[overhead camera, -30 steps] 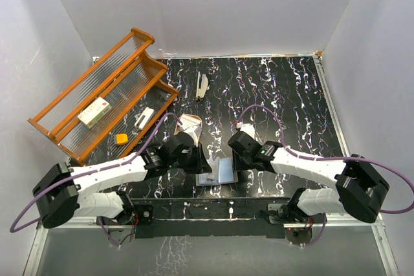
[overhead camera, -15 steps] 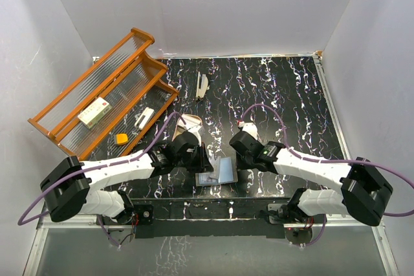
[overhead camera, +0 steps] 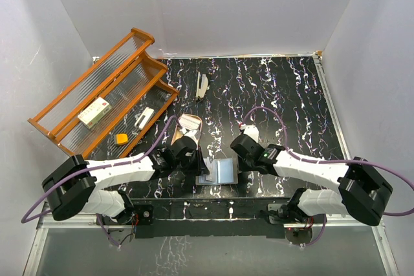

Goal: Put the credit cards into the card holder
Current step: Insert the credit card into the card holder.

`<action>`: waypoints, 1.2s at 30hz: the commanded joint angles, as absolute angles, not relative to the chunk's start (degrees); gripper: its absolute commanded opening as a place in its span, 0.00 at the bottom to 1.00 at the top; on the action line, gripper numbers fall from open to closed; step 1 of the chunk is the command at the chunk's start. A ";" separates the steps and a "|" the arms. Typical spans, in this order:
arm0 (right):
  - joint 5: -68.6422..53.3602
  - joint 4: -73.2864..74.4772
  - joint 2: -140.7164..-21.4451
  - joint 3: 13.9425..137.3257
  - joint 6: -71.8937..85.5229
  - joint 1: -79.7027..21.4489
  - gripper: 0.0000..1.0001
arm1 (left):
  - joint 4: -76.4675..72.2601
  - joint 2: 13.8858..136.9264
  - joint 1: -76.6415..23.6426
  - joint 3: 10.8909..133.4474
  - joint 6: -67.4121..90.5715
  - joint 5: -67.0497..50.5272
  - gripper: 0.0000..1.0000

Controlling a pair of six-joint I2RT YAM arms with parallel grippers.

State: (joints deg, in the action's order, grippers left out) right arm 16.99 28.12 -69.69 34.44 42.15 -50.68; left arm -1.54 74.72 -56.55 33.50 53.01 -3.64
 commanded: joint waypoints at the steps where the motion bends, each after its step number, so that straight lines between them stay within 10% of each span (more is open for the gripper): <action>1: 18.73 24.81 -70.80 34.68 42.80 -50.78 0.06 | -5.28 74.77 -55.94 31.65 54.74 -3.38 0.00; 23: 19.72 20.97 -72.79 32.88 42.23 -50.79 0.05 | -4.09 71.13 -51.55 32.83 59.53 -9.84 0.00; 36: 17.63 28.79 -68.11 43.40 41.31 -50.80 0.24 | -7.58 75.59 -50.89 33.31 58.33 -14.23 0.00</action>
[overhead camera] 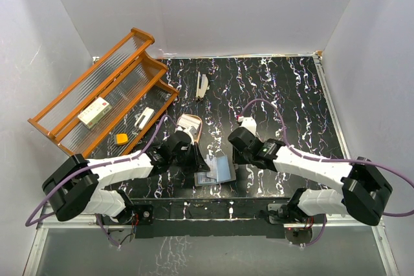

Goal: Put the credit cards into the card holder
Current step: Insert the credit card into the card holder.

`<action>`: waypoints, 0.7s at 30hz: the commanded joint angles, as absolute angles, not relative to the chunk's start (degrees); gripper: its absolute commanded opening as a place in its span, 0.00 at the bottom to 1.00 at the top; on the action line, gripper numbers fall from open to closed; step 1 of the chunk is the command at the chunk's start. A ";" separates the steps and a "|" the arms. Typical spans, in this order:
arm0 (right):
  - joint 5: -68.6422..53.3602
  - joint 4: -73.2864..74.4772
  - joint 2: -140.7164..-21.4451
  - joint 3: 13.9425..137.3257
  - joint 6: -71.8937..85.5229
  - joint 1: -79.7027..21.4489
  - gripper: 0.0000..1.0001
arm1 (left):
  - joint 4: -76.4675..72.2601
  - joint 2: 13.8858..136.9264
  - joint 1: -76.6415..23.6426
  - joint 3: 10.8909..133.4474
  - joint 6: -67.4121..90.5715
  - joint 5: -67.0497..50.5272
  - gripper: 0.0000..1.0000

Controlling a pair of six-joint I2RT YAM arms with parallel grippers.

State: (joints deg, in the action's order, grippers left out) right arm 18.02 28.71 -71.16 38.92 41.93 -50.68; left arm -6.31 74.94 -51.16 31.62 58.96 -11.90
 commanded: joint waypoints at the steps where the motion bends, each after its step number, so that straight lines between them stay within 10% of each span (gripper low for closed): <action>1: 16.98 28.75 -67.84 43.80 41.24 -50.80 0.24 | -7.98 75.85 -50.89 33.16 58.42 -14.41 0.00; 21: 12.77 23.64 -73.83 41.53 40.42 -50.97 0.16 | -9.02 77.07 -50.89 31.90 59.44 -14.48 0.00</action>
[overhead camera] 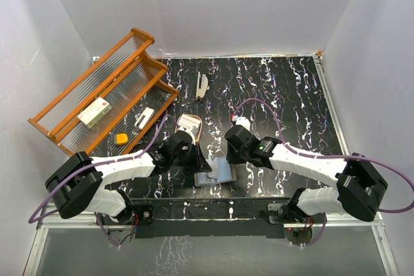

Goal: Put the credit cards into the card holder
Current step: Insert the credit card into the card holder.

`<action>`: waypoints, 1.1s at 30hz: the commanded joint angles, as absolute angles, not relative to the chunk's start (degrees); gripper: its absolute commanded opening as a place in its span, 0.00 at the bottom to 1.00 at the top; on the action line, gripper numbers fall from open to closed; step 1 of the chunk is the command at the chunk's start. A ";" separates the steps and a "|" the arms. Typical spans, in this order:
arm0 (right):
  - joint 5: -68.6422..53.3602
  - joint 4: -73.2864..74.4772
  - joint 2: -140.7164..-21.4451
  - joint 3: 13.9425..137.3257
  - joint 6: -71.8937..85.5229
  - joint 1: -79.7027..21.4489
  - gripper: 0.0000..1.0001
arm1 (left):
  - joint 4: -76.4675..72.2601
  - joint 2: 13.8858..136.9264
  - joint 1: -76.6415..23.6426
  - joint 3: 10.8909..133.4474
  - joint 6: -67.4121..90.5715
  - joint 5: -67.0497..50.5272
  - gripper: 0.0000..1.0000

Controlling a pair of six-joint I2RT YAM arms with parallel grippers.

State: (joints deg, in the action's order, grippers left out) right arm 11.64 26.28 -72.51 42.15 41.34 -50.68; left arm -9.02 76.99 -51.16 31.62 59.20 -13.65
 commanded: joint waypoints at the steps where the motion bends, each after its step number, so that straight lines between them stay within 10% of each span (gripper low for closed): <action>1: 13.14 23.71 -74.28 41.30 40.32 -50.94 0.15 | -8.93 77.16 -50.91 31.84 59.30 -14.50 0.00; 33: 14.05 19.31 -78.07 35.13 41.54 -50.92 0.10 | -6.35 83.26 -50.94 32.06 59.76 -12.80 0.00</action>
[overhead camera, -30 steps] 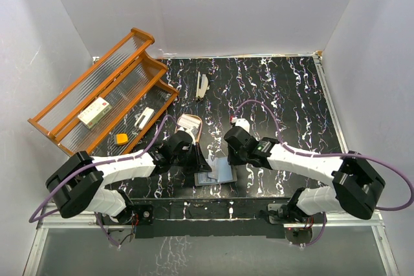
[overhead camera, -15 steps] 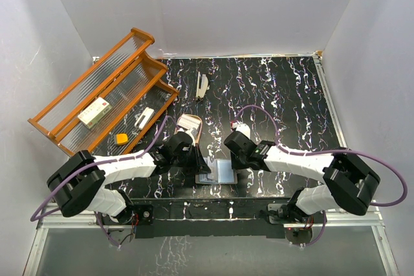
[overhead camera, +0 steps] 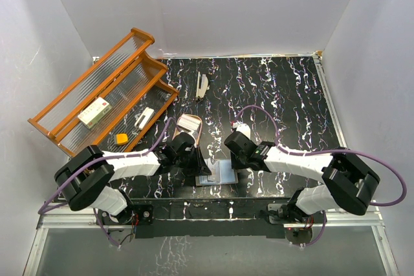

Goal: Put the credit cards into the card holder
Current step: Insert the credit card into the card holder.

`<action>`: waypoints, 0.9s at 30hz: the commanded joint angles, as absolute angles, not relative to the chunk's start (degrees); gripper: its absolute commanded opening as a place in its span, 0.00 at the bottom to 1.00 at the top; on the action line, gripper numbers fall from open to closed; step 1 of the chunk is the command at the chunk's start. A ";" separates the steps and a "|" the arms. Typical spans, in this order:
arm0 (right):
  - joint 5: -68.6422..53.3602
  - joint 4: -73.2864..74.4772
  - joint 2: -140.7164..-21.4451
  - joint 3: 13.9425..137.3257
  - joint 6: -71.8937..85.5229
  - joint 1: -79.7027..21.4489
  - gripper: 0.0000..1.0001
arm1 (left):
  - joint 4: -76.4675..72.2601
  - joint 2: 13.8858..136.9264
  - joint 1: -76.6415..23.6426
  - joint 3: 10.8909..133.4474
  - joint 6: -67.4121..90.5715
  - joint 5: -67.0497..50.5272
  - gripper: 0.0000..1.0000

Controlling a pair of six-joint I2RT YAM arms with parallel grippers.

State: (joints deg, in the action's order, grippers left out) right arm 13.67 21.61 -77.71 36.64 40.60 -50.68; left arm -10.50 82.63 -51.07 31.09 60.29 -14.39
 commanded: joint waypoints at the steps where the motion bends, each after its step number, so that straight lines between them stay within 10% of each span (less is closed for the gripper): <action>1: 13.94 19.33 -78.05 35.02 41.64 -50.97 0.10 | -5.68 83.42 -50.94 32.30 59.91 -12.42 0.00; 27: 12.16 15.88 -71.90 29.52 48.51 -51.33 0.09 | -14.87 88.96 -52.60 30.78 68.63 -11.55 0.00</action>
State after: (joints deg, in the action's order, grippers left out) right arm 14.63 16.45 -73.17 31.22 46.17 -50.78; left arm -13.47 87.24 -51.66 32.47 66.65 -14.37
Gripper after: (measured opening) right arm 0.086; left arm 0.009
